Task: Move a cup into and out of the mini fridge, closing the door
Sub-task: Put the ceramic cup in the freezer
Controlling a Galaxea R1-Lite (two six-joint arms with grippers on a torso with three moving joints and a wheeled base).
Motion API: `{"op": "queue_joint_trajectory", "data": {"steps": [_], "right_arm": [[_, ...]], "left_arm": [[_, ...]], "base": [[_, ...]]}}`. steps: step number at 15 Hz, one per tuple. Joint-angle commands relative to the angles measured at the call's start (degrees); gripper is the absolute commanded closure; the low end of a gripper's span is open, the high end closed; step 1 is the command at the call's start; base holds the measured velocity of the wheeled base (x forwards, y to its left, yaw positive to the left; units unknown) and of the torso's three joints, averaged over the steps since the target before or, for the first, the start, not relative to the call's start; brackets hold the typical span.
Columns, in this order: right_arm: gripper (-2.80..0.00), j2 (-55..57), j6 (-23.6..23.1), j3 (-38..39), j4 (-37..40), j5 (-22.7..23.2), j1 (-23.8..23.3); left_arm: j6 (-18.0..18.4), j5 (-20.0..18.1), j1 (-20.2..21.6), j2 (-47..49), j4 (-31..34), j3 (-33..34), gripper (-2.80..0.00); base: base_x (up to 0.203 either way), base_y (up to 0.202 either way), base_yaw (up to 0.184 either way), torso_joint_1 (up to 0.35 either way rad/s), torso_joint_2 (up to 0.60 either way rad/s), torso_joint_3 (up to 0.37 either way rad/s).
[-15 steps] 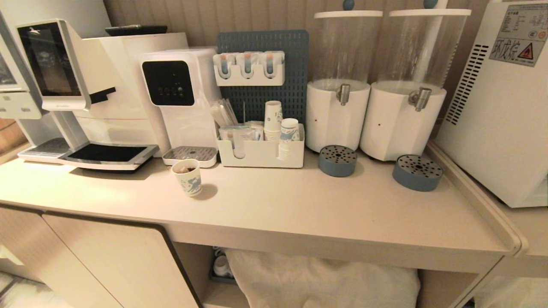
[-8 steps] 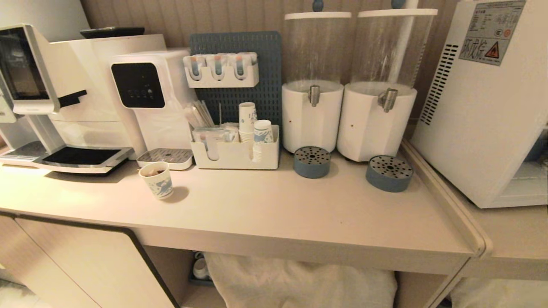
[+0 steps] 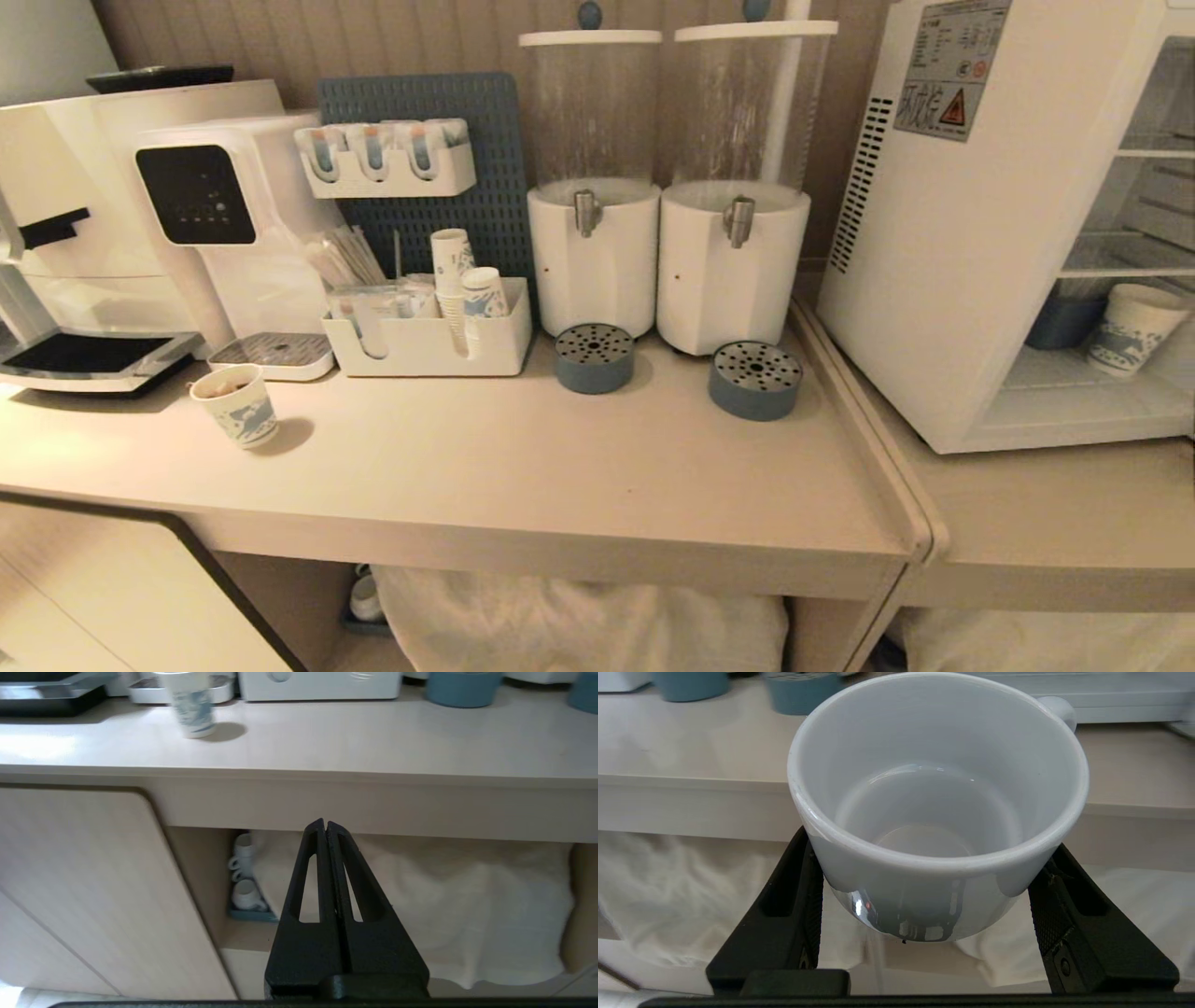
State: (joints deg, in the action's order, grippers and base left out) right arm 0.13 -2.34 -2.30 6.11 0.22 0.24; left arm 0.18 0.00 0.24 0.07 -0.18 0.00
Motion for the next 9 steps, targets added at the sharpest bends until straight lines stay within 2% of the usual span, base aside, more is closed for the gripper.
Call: {"op": "queue_joint_trajectory", "data": {"steps": [1, 5, 7, 9], "right_arm": [[0.00, 0.1, 0.0, 0.0, 0.0, 0.0, 0.0], [0.00, 0.0, 0.0, 0.0, 0.0, 0.0, 0.0], [0.00, 0.0, 0.0, 0.1, -0.4, 0.0, 0.1], [0.00, -0.1, -0.1, -0.2, -1.0, 0.3, 0.0]], "left_arm": [[0.0, 0.0, 0.0, 0.0, 0.0, 0.0, 0.00], [0.0, -0.1, 0.0, 0.0, 0.0, 0.0, 0.00], [0.0, 0.0, 0.0, 0.0, 0.0, 0.0, 0.00], [-0.2, 0.0, 0.0, 0.0, -0.2, 0.0, 0.00]], "base": [[0.000, -0.197, -0.008, 0.005, 0.00, 0.002], [0.000, -0.192, -0.011, 0.001, 0.00, 0.000], [0.000, -0.086, -0.010, 0.003, 0.00, -0.001], [0.000, 0.000, 0.000, 0.000, 0.00, 0.000]]}}
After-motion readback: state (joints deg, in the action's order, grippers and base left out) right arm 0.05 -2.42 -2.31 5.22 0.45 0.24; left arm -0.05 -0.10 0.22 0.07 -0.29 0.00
